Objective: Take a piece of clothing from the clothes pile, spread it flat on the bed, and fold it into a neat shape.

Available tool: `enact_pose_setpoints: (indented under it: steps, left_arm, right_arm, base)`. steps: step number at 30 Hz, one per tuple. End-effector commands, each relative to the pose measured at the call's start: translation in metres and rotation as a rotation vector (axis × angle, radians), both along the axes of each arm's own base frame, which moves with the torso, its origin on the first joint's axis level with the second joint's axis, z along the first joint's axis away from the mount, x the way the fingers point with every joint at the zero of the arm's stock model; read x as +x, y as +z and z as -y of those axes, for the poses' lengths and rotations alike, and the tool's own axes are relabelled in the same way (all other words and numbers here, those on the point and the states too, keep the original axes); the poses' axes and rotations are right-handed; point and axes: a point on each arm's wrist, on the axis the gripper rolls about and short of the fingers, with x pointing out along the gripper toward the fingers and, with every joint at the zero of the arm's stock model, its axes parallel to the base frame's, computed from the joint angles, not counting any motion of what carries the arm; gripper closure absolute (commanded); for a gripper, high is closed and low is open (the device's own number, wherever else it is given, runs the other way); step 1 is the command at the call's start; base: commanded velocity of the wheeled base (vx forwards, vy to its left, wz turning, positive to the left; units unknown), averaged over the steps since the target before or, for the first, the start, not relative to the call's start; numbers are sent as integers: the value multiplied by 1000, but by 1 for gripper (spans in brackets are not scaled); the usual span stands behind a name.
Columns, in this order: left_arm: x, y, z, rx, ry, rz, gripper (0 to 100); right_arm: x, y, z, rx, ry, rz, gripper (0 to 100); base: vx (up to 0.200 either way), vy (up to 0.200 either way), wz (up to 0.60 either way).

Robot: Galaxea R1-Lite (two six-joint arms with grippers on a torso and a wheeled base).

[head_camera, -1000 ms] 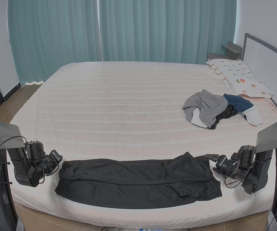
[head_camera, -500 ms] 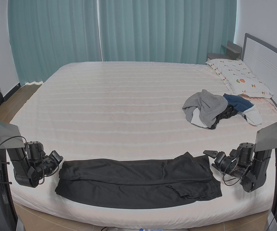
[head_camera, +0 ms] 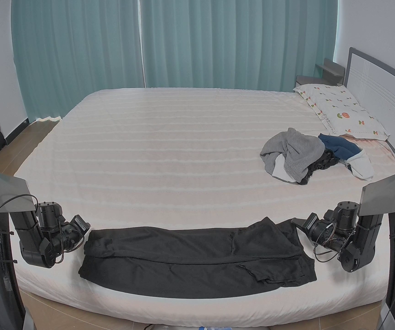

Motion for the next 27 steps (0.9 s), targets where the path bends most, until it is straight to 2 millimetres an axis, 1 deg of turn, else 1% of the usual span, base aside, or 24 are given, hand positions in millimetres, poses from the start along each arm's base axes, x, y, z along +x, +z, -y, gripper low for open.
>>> enact_pose_setpoints:
  steps: [1,12,13,15,17,18,19,24,25,27]
  left_arm:
    - [0,-1,0,1,1,-2,100]
    - [0,0,0,-1,1,-2,100]
    - [0,1,0,-4,3,1,100]
    - [-3,4,-1,-6,7,4,100]
    - [-7,12,-1,-6,8,13,100]
    - [-7,12,-1,-6,8,13,100]
    - [-16,21,1,-9,1,15,100]
    - [-34,42,7,6,-35,34,100]
    - [-35,43,7,1,-41,35,100]
    - [-45,48,15,-28,-103,31,100]
  right_arm:
    - [6,1,2,3,-10,30,100]
    - [7,-3,2,-2,-8,26,100]
    - [6,-3,4,-1,-12,23,0]
    - [5,-1,7,4,-20,21,0]
    - [2,-1,10,6,-29,12,0]
    - [2,-1,10,6,-29,12,0]
    - [1,0,14,11,-45,6,0]
    - [-5,6,17,74,-71,-24,0]
    - [-5,6,17,79,-74,-26,0]
    - [-6,5,16,86,-75,-34,0]
  base:
    - [0,0,0]
    - [0,0,0]
    - [0,0,0]
    - [0,0,0]
    - [0,0,0]
    - [0,0,0]
    - [0,0,0]
    - [0,0,0]
    - [0,0,0]
    - [0,0,0]
